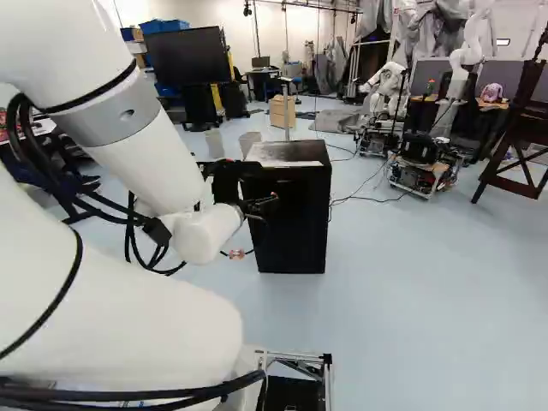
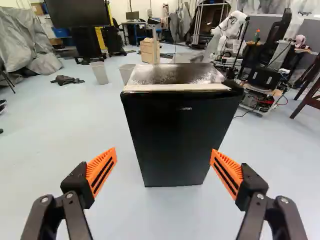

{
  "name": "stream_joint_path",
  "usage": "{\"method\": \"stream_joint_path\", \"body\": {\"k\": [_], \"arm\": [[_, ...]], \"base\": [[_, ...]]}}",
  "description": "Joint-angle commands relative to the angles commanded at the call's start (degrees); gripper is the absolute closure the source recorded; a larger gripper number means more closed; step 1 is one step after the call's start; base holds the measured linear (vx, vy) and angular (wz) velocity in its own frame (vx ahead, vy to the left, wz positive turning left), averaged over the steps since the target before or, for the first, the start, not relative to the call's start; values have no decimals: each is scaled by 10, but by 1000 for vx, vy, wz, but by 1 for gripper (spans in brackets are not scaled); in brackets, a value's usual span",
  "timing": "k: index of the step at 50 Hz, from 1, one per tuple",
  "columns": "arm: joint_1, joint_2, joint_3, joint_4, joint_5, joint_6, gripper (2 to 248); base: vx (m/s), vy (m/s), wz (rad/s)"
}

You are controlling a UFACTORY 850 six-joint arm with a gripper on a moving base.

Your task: Grab a drink from the fridge

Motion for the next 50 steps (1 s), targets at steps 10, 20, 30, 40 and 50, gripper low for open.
{"method": "stream_joint_path", "body": {"k": [10, 20, 30, 40, 50], "arm": [[0, 0, 0, 0, 0, 0, 3], [0, 0, 0, 0, 0, 0, 3], [0, 0, 0, 0, 0, 0, 3], [0, 0, 0, 0, 0, 0, 3], [0, 0, 0, 0, 0, 0, 3]], "base": [[109, 100, -30], [95, 102, -26], [87, 102, -24], [88, 101, -24], [87, 101, -25]]}}
